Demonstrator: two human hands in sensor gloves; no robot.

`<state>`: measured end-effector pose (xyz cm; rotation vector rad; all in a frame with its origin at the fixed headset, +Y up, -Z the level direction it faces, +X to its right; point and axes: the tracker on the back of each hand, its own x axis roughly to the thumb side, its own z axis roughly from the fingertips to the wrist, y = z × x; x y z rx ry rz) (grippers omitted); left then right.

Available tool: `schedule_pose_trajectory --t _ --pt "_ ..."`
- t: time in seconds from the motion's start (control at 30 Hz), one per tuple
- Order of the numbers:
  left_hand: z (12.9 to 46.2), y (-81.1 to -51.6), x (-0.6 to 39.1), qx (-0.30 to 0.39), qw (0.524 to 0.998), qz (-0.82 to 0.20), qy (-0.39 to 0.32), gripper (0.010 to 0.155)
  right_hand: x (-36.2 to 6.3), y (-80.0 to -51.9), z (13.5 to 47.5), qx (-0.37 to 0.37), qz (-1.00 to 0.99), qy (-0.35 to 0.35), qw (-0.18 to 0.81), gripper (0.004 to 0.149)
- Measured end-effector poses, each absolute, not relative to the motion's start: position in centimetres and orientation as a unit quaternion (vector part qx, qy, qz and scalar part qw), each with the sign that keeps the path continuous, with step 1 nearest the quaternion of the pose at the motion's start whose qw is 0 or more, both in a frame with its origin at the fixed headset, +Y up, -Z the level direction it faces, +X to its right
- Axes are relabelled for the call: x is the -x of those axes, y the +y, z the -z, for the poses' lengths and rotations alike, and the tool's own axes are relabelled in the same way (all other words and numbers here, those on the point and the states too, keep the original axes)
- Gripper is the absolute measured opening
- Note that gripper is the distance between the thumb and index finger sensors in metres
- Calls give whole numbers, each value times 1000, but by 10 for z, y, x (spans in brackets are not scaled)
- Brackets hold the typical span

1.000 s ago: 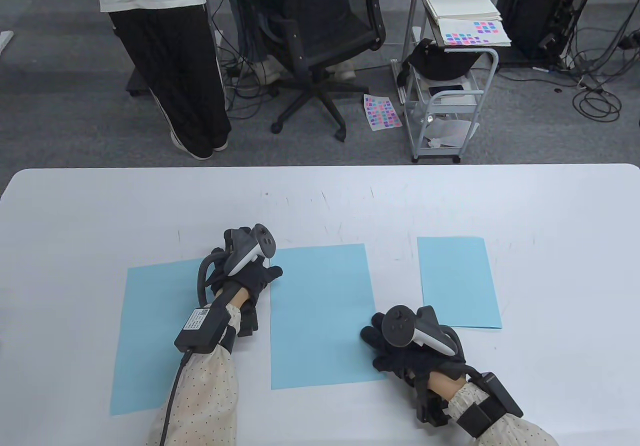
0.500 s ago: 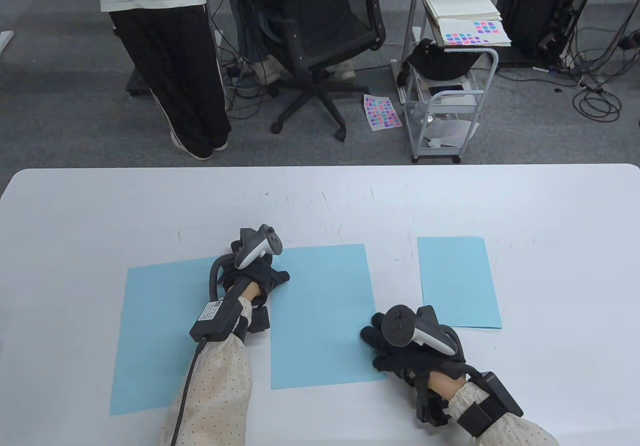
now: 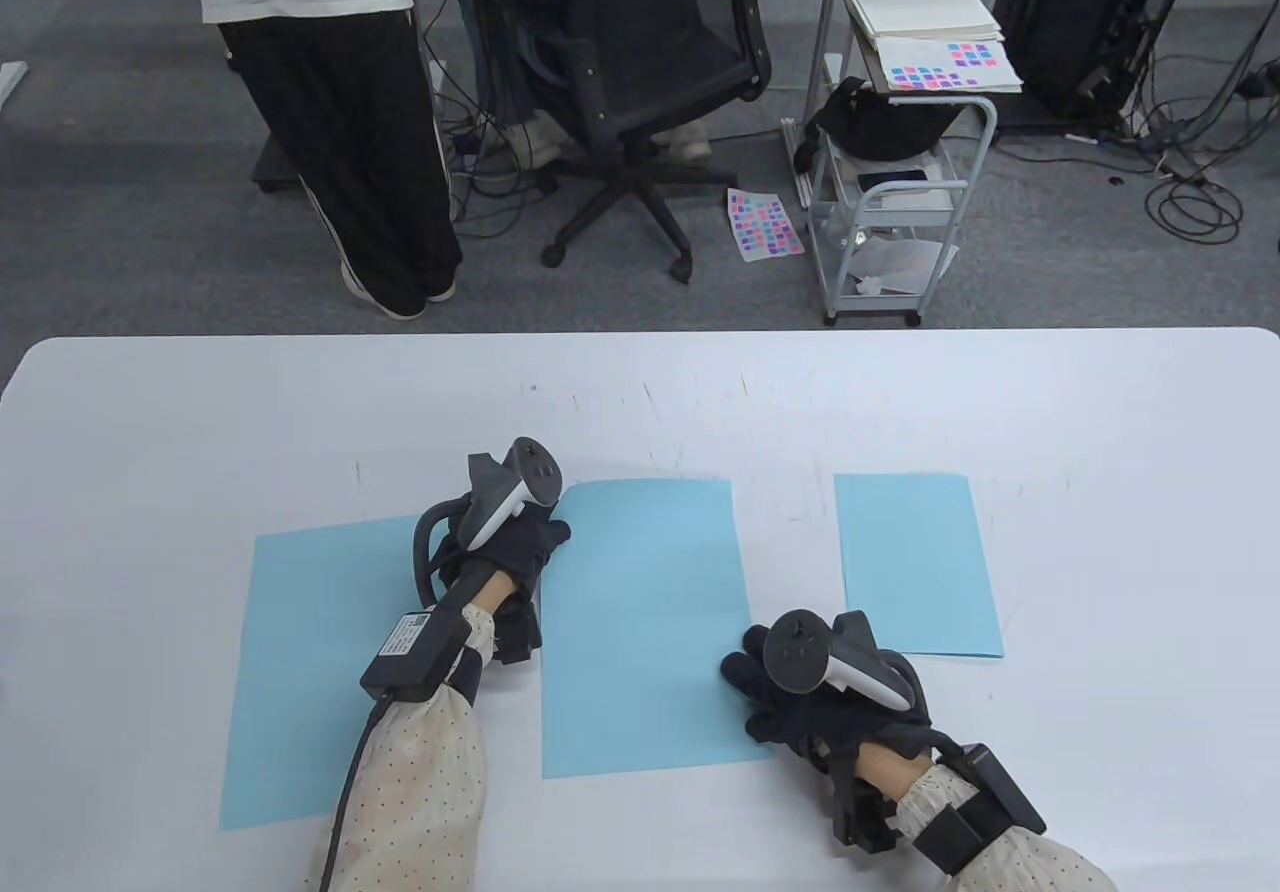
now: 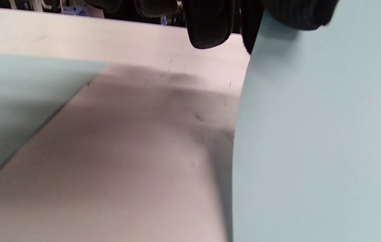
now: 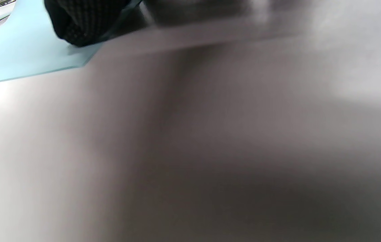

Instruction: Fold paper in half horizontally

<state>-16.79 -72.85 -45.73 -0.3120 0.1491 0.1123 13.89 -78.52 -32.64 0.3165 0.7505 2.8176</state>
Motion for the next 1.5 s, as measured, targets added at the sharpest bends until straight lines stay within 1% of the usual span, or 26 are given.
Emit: schedule_pose_trajectory --t 0.17,0.3,0.57,0.77,0.93,1.07,1.17,1.3,1.5 --pt "425 -709 169 133 988 -63 39 40 -139 -785 326 -106 -956 256 99 66" --pt "399 -702 172 125 990 -68 16 40 -139 -785 326 -105 -955 257 100 65" --pt "357 -708 173 98 993 -63 -18 41 -139 -785 326 -103 -954 261 103 65" --pt "332 -718 169 85 995 -14 -43 40 -139 -786 326 -101 -954 264 104 65" --pt "319 -730 164 86 994 20 -61 41 -140 -786 326 -100 -953 265 105 65" --pt "316 -735 161 85 992 65 -72 42 -140 -786 326 -99 -953 265 110 66" --pt "314 -740 159 93 990 60 -82 43 -140 -786 326 -98 -952 267 111 65" --pt "314 -743 157 87 989 85 -87 43 -140 -787 326 -97 -952 267 112 65" --pt "313 -744 156 97 988 78 -92 43 -140 -787 326 -97 -952 267 113 66"
